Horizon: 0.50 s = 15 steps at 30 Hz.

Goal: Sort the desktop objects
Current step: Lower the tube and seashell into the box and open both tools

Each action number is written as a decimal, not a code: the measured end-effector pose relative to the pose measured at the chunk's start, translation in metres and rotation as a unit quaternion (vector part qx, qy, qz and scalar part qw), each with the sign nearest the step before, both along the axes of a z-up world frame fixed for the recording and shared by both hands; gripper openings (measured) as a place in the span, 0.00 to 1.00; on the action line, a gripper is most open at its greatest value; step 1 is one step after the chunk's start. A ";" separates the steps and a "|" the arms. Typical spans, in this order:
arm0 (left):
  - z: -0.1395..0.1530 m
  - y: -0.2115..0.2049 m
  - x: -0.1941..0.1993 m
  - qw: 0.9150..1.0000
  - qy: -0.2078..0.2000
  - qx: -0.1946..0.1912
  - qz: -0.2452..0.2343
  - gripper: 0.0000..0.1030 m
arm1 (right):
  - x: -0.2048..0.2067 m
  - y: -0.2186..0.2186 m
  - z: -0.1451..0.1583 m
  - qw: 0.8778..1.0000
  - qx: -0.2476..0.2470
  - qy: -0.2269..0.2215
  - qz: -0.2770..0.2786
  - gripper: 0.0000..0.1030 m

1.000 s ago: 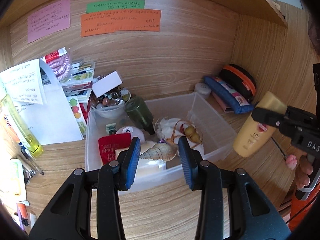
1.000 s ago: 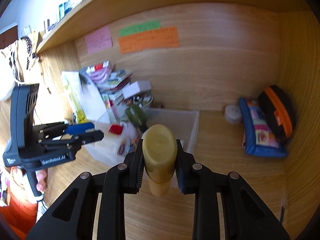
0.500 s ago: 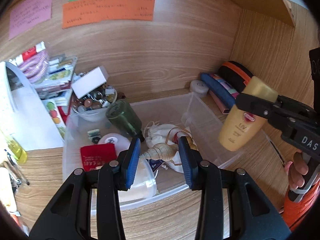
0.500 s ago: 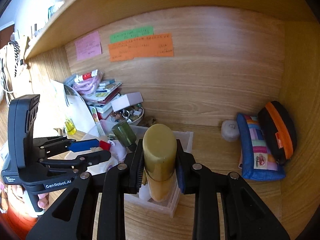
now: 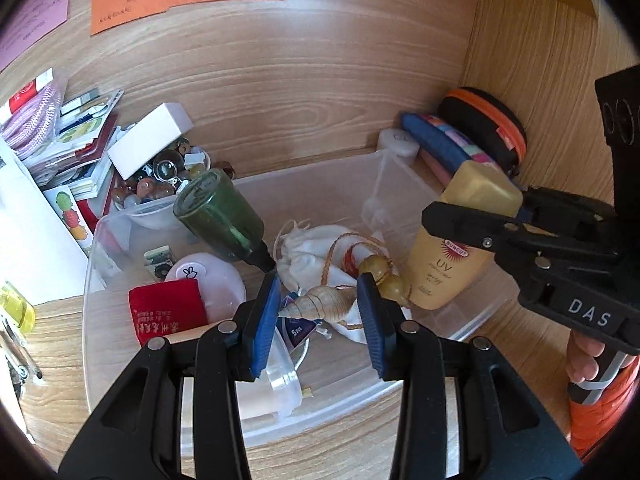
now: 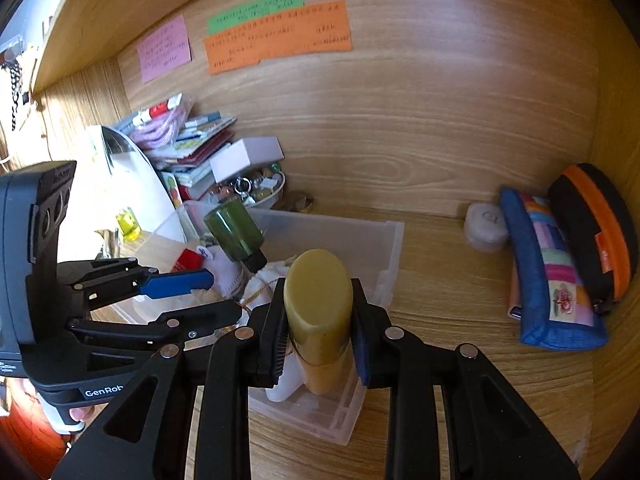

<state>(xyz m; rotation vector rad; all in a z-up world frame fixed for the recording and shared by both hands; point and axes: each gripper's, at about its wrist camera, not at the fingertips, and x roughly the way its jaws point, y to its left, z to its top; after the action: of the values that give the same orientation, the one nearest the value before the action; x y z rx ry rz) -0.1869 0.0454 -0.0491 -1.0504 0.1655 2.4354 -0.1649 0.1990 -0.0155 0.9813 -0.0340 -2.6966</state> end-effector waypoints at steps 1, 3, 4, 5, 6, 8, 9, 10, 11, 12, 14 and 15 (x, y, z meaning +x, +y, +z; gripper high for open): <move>-0.001 0.000 0.001 1.000 0.002 -0.001 0.000 0.38 | -0.001 0.000 -0.001 1.000 0.001 -0.001 0.000 0.24; -0.001 0.001 0.002 1.000 0.006 -0.004 -0.001 0.38 | -0.002 0.001 -0.003 1.000 -0.001 -0.001 0.001 0.24; -0.001 0.002 0.003 1.000 0.007 -0.007 -0.001 0.38 | -0.002 0.001 -0.004 1.000 -0.001 0.000 0.000 0.24; 0.000 0.002 0.002 1.000 0.010 -0.010 0.000 0.38 | -0.002 0.001 -0.003 1.000 -0.002 0.003 0.001 0.24; 0.000 0.003 0.003 1.000 0.013 -0.014 0.002 0.38 | -0.001 0.002 -0.003 1.000 -0.003 0.008 0.000 0.24; -0.001 0.005 0.004 1.000 0.019 -0.021 0.002 0.38 | -0.001 0.000 -0.002 1.000 0.004 0.017 -0.004 0.24; -0.001 0.005 0.003 1.000 0.020 -0.022 0.002 0.38 | -0.001 -0.001 -0.002 1.000 0.006 0.017 -0.004 0.25; -0.002 0.006 0.003 1.000 0.020 -0.023 0.001 0.39 | -0.002 -0.002 -0.003 1.000 0.008 0.017 -0.003 0.24; -0.001 0.006 0.003 1.000 0.021 -0.023 0.001 0.40 | -0.003 -0.004 -0.005 1.000 0.012 0.014 -0.003 0.25; -0.001 0.005 0.002 1.000 0.022 -0.022 0.000 0.42 | -0.003 -0.005 -0.006 1.000 0.016 0.013 -0.002 0.25; 0.000 0.005 0.004 0.999 0.026 -0.019 0.002 0.49 | -0.003 -0.007 -0.007 1.000 0.022 0.013 -0.003 0.29; 0.001 0.004 0.005 0.999 0.029 -0.017 0.001 0.55 | -0.003 -0.007 -0.007 1.000 0.025 0.015 -0.005 0.35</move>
<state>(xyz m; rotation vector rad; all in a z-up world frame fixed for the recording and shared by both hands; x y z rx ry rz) -0.1820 0.0492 -0.0478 -0.9961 0.2245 2.4744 -0.1679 0.1916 -0.0223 0.9564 0.0346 -2.7338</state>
